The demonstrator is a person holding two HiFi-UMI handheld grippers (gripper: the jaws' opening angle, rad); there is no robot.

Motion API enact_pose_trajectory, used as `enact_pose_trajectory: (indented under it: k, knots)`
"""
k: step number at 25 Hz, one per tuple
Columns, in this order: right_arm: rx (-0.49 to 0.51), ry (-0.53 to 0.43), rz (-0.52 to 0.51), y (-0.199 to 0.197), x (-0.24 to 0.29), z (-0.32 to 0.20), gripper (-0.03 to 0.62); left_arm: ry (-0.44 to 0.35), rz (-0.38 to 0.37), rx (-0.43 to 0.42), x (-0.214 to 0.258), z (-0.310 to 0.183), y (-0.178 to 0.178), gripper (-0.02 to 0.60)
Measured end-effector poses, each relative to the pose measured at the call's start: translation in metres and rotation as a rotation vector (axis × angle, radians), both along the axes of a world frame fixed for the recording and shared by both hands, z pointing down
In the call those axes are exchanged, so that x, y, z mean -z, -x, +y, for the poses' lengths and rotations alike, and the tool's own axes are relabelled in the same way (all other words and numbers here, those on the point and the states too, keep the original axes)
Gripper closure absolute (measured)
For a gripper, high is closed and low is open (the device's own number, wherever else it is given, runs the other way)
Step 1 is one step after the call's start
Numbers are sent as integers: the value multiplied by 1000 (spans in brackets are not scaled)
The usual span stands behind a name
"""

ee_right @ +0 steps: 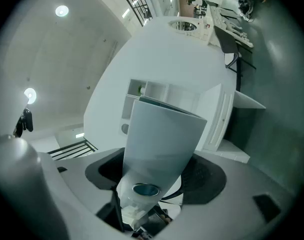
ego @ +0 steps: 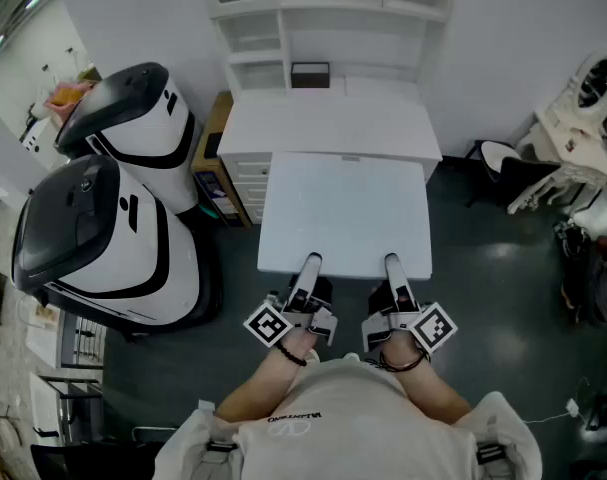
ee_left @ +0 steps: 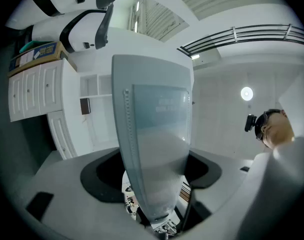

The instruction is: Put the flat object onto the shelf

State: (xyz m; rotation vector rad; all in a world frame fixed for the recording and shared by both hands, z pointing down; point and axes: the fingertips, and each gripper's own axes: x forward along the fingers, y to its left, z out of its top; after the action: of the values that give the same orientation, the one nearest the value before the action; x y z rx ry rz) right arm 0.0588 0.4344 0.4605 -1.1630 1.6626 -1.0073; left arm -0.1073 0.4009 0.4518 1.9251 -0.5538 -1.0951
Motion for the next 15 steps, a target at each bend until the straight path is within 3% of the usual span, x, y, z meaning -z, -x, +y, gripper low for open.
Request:
enact_pose_trajectory:
  k: [6,15]
  knots:
    - [-7,-21,29,4,2,-4,249,-2,0,-11,-3,-4,5,245]
    - [-13,-13,68,42,-2,-15,249,8,21,-24,-13,-16,43,245]
